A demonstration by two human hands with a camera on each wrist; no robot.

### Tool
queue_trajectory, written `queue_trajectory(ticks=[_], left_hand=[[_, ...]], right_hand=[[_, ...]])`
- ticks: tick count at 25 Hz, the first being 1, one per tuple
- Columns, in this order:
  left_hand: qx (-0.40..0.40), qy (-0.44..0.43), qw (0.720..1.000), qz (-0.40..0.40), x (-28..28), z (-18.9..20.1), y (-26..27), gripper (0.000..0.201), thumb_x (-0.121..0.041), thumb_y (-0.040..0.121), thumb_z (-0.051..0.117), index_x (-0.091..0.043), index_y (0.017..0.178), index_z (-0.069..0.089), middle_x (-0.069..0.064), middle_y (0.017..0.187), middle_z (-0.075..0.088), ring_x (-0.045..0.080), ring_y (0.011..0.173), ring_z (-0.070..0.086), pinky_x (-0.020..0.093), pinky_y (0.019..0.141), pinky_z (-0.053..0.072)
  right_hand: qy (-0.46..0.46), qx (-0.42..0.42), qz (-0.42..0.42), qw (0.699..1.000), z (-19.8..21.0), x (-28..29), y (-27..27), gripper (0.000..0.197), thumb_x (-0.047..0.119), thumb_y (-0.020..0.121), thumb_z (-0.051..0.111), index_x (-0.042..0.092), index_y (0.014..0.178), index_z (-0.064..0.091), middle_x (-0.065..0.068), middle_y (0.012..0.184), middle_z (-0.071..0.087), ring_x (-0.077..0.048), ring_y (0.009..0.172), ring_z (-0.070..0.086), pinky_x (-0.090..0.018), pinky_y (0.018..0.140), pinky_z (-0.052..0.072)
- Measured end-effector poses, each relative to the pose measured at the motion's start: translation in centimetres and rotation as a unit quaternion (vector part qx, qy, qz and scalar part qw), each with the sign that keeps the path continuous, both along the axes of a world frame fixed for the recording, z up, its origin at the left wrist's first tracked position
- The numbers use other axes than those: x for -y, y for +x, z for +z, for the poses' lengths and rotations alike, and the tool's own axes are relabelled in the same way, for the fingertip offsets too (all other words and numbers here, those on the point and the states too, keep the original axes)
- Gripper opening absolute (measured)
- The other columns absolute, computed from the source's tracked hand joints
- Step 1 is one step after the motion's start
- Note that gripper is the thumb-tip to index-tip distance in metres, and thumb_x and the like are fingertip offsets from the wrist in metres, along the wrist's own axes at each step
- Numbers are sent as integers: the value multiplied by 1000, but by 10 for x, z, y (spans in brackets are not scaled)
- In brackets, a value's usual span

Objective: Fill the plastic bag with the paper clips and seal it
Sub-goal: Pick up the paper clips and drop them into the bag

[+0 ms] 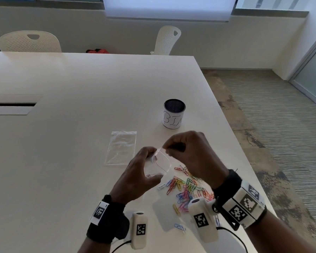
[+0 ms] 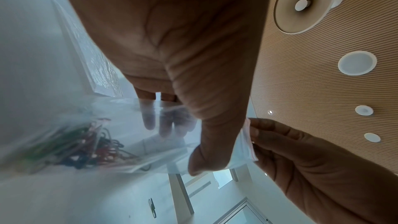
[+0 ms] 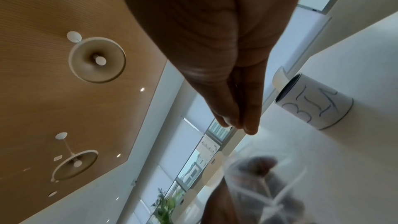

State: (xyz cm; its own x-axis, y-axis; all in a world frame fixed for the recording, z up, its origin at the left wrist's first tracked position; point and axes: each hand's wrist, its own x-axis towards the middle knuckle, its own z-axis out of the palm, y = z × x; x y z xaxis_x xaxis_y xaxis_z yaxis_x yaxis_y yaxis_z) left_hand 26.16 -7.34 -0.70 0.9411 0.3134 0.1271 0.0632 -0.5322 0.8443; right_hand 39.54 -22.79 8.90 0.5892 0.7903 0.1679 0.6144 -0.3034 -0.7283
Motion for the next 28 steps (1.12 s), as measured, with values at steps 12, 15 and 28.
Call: queue_trajectory(ticks=[12, 15, 28], left_hand=[[22, -9, 1000, 8, -3, -9, 2, 59, -19, 86, 83, -30, 132, 47, -17, 114, 58, 7, 103, 60, 10, 78, 51], [16, -1, 1000, 2, -2, -12, 3, 59, -22, 86, 83, -32, 131, 46, -21, 115, 57, 5, 108, 60, 9, 83, 50], [12, 6, 1000, -3, -3, -11, 7, 61, -23, 84, 83, -38, 129, 45, -28, 112, 54, 2, 106, 59, 26, 80, 58]], right_hand=[[-183, 74, -78, 977, -71, 47, 96, 24, 4, 96, 65, 12, 116, 77, -7, 115, 77, -14, 96, 72, -13, 80, 52], [-268, 96, -91, 954, -80, 50, 103, 30, 3, 100, 58, 14, 124, 72, -7, 125, 69, -23, 112, 67, -30, 94, 53], [-347, 75, 17, 935, -69, 69, 60, 70, 51, 79, 82, 32, 141, 55, 3, 134, 55, -18, 120, 57, -35, 103, 51]])
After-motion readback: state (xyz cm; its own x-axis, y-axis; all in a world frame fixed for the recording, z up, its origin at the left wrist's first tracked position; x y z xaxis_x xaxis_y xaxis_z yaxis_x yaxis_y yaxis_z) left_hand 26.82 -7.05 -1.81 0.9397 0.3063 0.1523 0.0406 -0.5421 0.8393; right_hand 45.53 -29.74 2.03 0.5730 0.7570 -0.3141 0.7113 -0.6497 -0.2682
